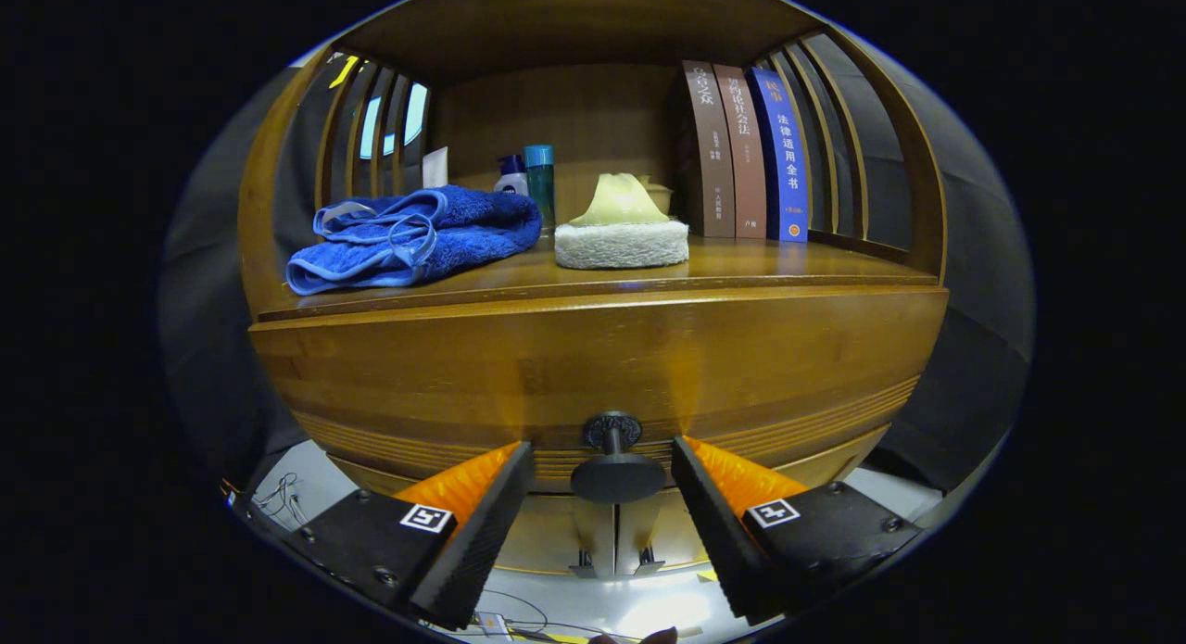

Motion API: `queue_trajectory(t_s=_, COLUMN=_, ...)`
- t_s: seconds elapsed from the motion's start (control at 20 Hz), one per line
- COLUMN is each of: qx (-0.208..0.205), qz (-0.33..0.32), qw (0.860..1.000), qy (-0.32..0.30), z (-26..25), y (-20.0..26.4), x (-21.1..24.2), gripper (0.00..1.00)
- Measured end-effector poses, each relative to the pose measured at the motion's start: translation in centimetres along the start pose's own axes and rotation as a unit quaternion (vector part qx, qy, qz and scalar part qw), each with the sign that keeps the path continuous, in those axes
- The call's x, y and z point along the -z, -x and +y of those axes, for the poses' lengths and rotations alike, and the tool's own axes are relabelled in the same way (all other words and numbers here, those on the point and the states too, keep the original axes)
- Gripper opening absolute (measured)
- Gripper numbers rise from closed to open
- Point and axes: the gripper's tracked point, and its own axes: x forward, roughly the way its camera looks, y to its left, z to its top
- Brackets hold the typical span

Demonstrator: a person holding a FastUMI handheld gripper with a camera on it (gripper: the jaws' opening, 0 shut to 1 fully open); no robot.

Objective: Pull open the drawer, take out the items inside it, and place them on the countertop above the cabinet.

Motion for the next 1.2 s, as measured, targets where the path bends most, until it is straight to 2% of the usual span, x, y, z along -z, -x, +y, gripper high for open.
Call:
queue_trajectory(t_s=0.1, qx=-0.006, qz=0.008, qw=1.000, qy=0.019, z=0.1, y=0.4, x=0.5, gripper=1.00)
queue_trajectory(t_s=0.25, qx=-0.025, qz=-0.018, qw=0.999, qy=0.033, z=0.5, y=3.5, x=-1.2, gripper=1.00)
queue_trajectory(t_s=0.4, qx=-0.039, qz=-0.053, qw=0.997, qy=0.044, z=0.4, y=8.4, x=-4.1, gripper=1.00)
queue_trajectory(t_s=0.65, qx=-0.049, qz=-0.116, qw=0.992, qy=0.012, z=-0.2, y=18.5, x=-10.5, gripper=0.99)
queue_trajectory(t_s=0.9, qx=-0.048, qz=-0.124, qw=0.991, qy=-0.001, z=-1.9, y=27.2, x=-15.8, gripper=0.99)
queue_trajectory(t_s=1.2, qx=-0.019, qz=-0.148, qw=0.989, qy=0.017, z=-5.8, y=34.2, x=-21.1, gripper=0.99)
